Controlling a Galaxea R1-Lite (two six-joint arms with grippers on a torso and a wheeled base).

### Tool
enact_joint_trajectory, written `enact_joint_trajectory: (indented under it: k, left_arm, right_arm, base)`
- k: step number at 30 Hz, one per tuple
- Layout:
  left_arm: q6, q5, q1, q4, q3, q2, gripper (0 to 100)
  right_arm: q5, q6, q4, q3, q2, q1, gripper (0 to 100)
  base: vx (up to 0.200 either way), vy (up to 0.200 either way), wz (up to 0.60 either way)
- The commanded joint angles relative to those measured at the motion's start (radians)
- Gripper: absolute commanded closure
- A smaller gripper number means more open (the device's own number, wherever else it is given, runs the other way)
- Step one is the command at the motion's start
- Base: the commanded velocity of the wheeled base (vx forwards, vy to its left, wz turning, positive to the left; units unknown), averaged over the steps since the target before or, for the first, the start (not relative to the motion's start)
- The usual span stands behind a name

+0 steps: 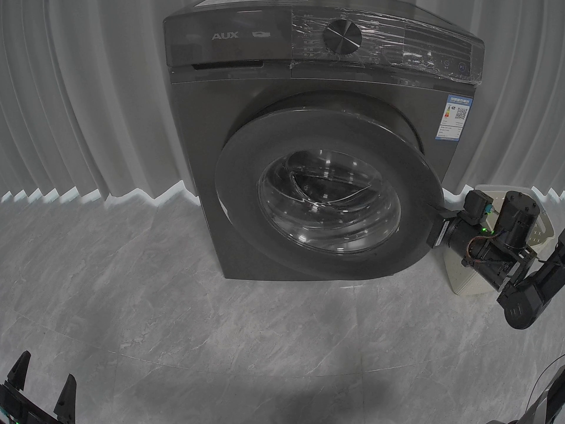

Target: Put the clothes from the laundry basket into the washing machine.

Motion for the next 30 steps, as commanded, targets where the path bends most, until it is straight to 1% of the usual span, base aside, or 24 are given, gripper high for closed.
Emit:
enact_joint_trajectory:
  k: [1, 2, 5, 7, 8, 9, 12, 15, 16, 20, 23, 28, 29, 30]
  left_arm:
    - [0.001, 0.0, 0.0, 0.0, 0.018, -0.016, 0]
    - [0.001, 0.0, 0.0, 0.0, 0.018, -0.016, 0]
    - [0.001, 0.0, 0.0, 0.0, 0.018, -0.016, 0]
    - [0.001, 0.0, 0.0, 0.0, 0.018, -0.016, 0]
    - [0.001, 0.0, 0.0, 0.0, 0.018, -0.016, 0]
    - [0.003, 0.0, 0.002, 0.0, 0.018, -0.016, 0]
    - [0.003, 0.0, 0.002, 0.0, 0.018, -0.016, 0]
    - [0.003, -0.002, 0.002, 0.0, 0.018, -0.016, 0]
    - [-0.001, 0.0, 0.0, 0.0, 0.016, -0.016, 0]
    - [0.001, 0.0, 0.0, 0.0, 0.016, -0.016, 0]
    - [-0.001, 0.0, 0.0, 0.0, 0.016, -0.016, 0]
    - [0.001, -0.002, 0.002, 0.0, 0.016, -0.016, 0]
    - [0.001, -0.002, 0.002, 0.0, 0.016, -0.016, 0]
    - [0.003, -0.002, 0.002, 0.0, 0.016, -0.016, 0]
  right_arm:
    - [0.0, -0.008, -0.002, 0.031, -0.043, -0.019, 100]
    - [0.0, -0.01, 0.0, 0.039, -0.049, -0.017, 100]
    - [0.005, -0.014, 0.0, 0.105, -0.085, 0.003, 100]
    - [0.005, -0.016, -0.002, 0.137, -0.092, 0.032, 100]
    - [0.005, -0.016, -0.002, 0.137, -0.092, 0.032, 100]
    - [0.006, -0.014, -0.002, 0.159, -0.091, 0.052, 100]
    - [0.011, -0.014, -0.017, 0.174, -0.086, 0.06, 100]
    - [0.014, -0.011, -0.045, 0.186, -0.083, 0.084, 100]
    - [0.015, -0.01, -0.058, 0.189, -0.083, 0.103, 100]
    - [0.011, -0.001, -0.111, 0.174, -0.083, 0.152, 100]
    - [0.001, 0.001, -0.106, 0.126, -0.065, 0.139, 100]
    - [0.014, -0.001, -0.131, 0.059, -0.009, 0.132, 100]
    - [0.014, -0.001, -0.131, 0.059, -0.009, 0.132, 100]
    - [0.012, -0.001, -0.128, 0.03, 0.009, 0.132, 100]
  base:
    - [0.0, -0.2, 0.0]
    - [0.0, 0.0, 0.0]
    - [0.0, 0.0, 0.0]
    - [0.0, 0.0, 0.0]
    - [0.0, 0.0, 0.0]
    - [0.0, 0.0, 0.0]
    - [0.0, 0.0, 0.0]
    - [0.0, 0.0, 0.0]
    - [0.0, 0.0, 0.0]
    - [0.2, 0.0, 0.0]
    - [0.2, 0.0, 0.0]
    - [0.2, 0.0, 0.0]
    - [0.0, 0.0, 0.0]
    - [0.0, 0.0, 0.0]
